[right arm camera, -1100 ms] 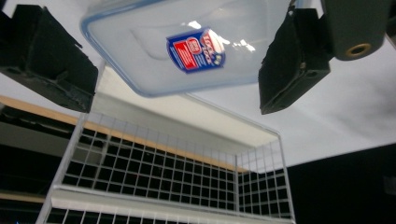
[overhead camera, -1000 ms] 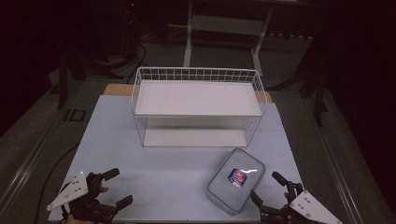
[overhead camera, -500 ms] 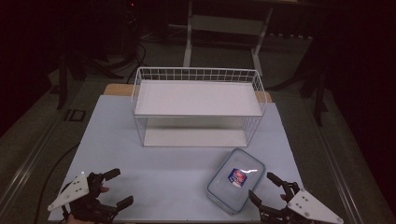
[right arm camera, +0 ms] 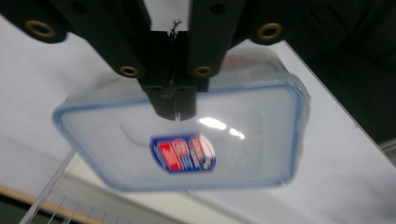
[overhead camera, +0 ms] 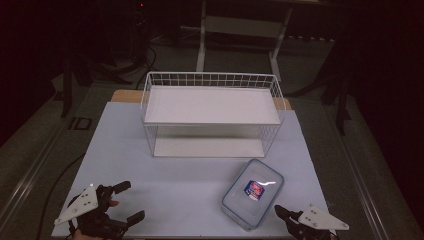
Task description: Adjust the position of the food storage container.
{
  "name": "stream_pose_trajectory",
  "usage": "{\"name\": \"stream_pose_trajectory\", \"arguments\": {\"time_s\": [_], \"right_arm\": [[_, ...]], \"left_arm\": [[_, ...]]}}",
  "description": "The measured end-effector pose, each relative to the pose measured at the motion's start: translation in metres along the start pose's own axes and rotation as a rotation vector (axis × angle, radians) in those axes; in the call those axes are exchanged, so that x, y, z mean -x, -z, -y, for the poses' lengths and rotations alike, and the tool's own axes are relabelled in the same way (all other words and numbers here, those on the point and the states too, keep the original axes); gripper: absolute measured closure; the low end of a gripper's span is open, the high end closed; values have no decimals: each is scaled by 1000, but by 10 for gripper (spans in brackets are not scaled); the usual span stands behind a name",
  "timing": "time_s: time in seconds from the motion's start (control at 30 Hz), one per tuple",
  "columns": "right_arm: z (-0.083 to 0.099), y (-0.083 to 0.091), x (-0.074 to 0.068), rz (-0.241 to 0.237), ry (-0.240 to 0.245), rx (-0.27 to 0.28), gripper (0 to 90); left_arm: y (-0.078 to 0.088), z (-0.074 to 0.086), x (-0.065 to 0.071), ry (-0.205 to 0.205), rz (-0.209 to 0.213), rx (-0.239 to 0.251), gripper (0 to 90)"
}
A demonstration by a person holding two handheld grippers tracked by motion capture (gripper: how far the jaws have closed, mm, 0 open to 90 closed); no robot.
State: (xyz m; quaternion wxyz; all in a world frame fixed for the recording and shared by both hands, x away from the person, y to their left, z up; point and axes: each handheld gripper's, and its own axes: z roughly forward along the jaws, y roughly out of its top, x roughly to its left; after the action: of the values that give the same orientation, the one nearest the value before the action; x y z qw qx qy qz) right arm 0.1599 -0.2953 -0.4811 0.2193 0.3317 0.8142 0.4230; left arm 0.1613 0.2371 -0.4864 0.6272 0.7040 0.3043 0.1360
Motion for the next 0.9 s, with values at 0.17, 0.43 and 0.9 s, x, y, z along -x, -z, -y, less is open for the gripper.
{"name": "stream_pose_trajectory", "arguments": {"time_s": [0.17, 0.43, 0.9], "right_arm": [[8, -9, 0, -29, 16, -46, 900], [9, -18, -3, -59, 30, -70, 900], [-2, -35, -13, -104, 66, -71, 900]], "left_arm": [[-1, 0, 0, -4, 4, -7, 0], [-1, 0, 0, -3, 0, -7, 0], [-3, 0, 1, -5, 7, -14, 0]]}}
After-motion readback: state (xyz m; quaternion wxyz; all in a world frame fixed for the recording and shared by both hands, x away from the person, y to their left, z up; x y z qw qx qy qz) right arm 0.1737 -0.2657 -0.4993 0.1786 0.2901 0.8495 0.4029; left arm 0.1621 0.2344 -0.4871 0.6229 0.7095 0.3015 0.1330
